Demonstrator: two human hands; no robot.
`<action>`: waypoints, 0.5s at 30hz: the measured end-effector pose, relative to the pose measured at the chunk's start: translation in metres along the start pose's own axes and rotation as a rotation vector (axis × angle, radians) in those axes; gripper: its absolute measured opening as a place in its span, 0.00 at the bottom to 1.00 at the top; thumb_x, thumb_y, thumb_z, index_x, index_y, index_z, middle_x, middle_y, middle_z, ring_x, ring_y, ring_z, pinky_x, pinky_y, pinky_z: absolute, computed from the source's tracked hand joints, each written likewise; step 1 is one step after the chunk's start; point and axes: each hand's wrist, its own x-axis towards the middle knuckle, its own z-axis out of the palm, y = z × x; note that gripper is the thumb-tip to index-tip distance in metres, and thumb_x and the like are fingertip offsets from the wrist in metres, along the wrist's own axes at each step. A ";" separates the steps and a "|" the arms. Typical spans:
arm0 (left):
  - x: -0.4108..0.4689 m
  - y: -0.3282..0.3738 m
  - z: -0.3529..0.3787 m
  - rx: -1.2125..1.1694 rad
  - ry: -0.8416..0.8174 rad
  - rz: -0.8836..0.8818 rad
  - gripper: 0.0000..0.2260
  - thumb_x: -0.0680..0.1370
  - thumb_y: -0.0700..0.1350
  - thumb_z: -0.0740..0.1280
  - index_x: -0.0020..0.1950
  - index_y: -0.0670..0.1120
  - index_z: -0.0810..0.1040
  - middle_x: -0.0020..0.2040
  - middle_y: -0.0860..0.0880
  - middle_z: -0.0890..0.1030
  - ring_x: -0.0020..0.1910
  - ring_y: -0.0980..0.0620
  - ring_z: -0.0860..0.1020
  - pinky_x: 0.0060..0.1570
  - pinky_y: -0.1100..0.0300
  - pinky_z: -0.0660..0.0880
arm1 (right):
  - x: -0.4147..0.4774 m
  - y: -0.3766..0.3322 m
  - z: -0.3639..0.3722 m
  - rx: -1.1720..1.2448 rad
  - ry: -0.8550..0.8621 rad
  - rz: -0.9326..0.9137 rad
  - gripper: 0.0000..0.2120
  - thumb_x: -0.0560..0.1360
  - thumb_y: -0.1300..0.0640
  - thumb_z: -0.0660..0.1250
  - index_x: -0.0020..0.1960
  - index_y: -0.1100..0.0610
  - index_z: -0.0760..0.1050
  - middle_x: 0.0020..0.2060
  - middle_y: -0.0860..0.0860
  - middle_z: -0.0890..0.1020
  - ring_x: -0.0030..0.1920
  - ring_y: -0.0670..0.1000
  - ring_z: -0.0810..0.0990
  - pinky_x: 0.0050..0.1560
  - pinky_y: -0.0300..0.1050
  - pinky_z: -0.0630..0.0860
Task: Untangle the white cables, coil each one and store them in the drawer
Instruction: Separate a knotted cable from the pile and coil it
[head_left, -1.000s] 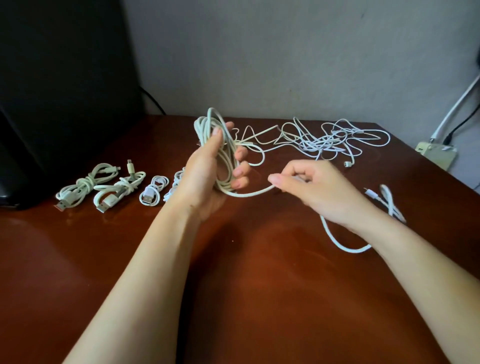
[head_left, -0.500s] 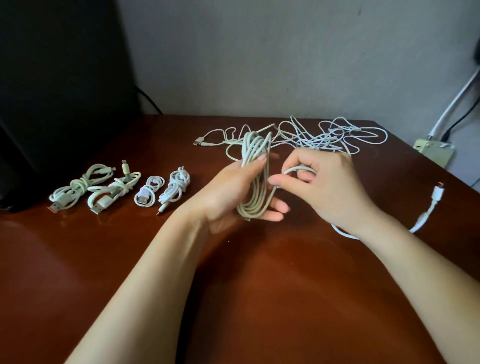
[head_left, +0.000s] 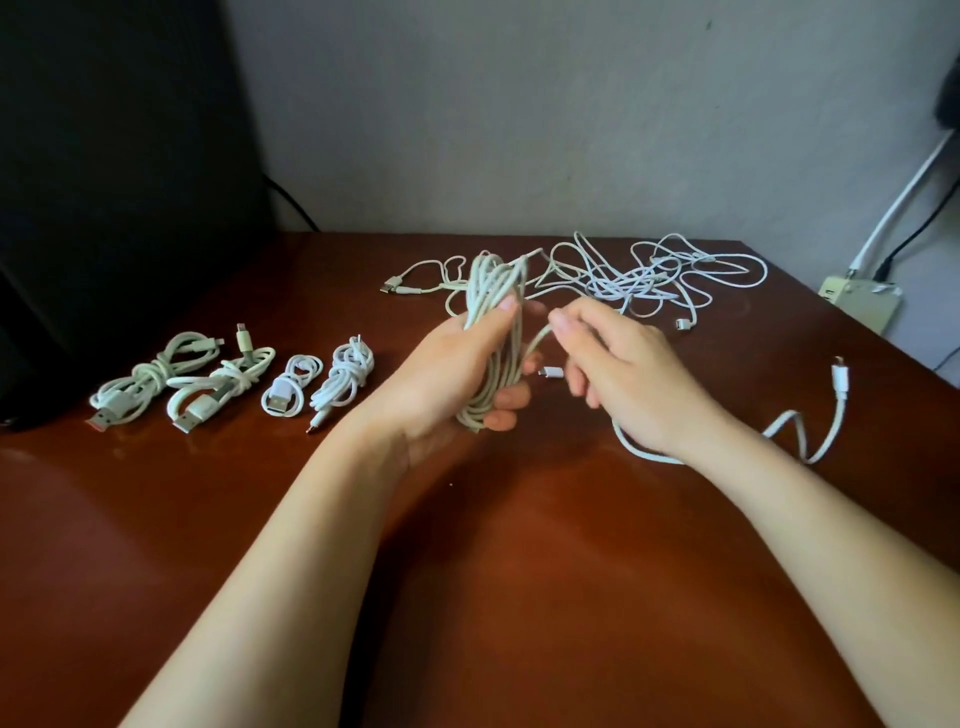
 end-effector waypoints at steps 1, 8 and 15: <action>0.000 0.001 -0.001 -0.034 0.006 0.014 0.12 0.82 0.52 0.55 0.58 0.46 0.71 0.32 0.48 0.70 0.24 0.55 0.62 0.23 0.67 0.58 | 0.001 0.001 0.000 0.041 -0.032 0.052 0.15 0.80 0.44 0.54 0.41 0.51 0.71 0.26 0.48 0.77 0.26 0.43 0.72 0.37 0.43 0.70; -0.001 0.011 -0.008 -0.220 0.095 0.114 0.17 0.81 0.59 0.51 0.57 0.49 0.72 0.31 0.51 0.67 0.24 0.57 0.60 0.22 0.68 0.58 | 0.003 -0.005 -0.004 0.319 -0.135 0.224 0.19 0.82 0.47 0.51 0.42 0.56 0.74 0.27 0.51 0.74 0.27 0.49 0.71 0.32 0.35 0.69; 0.000 0.011 -0.007 -0.279 0.158 0.139 0.17 0.81 0.58 0.51 0.53 0.48 0.72 0.31 0.49 0.69 0.24 0.56 0.61 0.24 0.67 0.57 | 0.001 -0.013 -0.005 0.766 -0.079 0.249 0.10 0.81 0.58 0.57 0.44 0.58 0.73 0.24 0.49 0.68 0.24 0.46 0.60 0.28 0.38 0.61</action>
